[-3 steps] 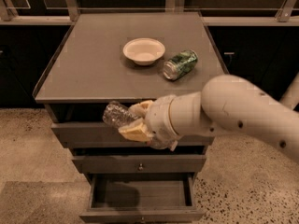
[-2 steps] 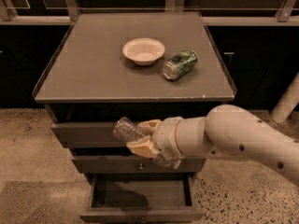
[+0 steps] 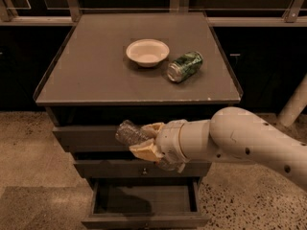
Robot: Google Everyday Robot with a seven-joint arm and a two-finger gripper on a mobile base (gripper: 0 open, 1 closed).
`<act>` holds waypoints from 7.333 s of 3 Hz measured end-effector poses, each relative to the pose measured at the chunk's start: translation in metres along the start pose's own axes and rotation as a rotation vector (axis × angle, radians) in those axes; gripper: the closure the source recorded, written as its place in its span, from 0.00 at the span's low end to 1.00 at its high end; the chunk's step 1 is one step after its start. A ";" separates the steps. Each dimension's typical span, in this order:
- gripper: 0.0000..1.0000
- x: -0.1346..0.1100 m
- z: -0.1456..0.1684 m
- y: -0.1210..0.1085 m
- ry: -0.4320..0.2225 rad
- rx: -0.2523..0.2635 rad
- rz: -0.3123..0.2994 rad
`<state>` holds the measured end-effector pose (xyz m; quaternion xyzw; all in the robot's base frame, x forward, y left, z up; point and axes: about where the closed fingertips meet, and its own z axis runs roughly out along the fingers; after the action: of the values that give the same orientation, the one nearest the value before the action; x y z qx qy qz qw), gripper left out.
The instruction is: Place water bottle into bottom drawer
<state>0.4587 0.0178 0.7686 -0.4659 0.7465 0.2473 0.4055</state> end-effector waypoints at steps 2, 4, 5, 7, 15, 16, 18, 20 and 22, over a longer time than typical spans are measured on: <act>1.00 0.108 0.037 -0.014 0.023 -0.007 0.229; 1.00 0.167 0.068 -0.018 0.037 -0.027 0.347; 1.00 0.187 0.079 -0.024 0.051 -0.035 0.414; 1.00 0.301 0.129 -0.042 0.125 -0.004 0.674; 1.00 0.470 0.238 -0.071 0.207 0.008 1.047; 1.00 0.483 0.256 -0.080 0.197 0.020 1.073; 1.00 0.507 0.295 -0.098 0.247 0.026 1.116; 0.59 0.515 0.310 -0.102 0.314 -0.001 1.119; 0.12 0.515 0.310 -0.102 0.314 -0.001 1.119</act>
Offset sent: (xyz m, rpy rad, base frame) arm 0.0019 -0.0545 -0.1939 0.1156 0.3154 -0.1998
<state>0.5443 -0.0512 0.1691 -0.0317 0.9303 0.3523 0.0973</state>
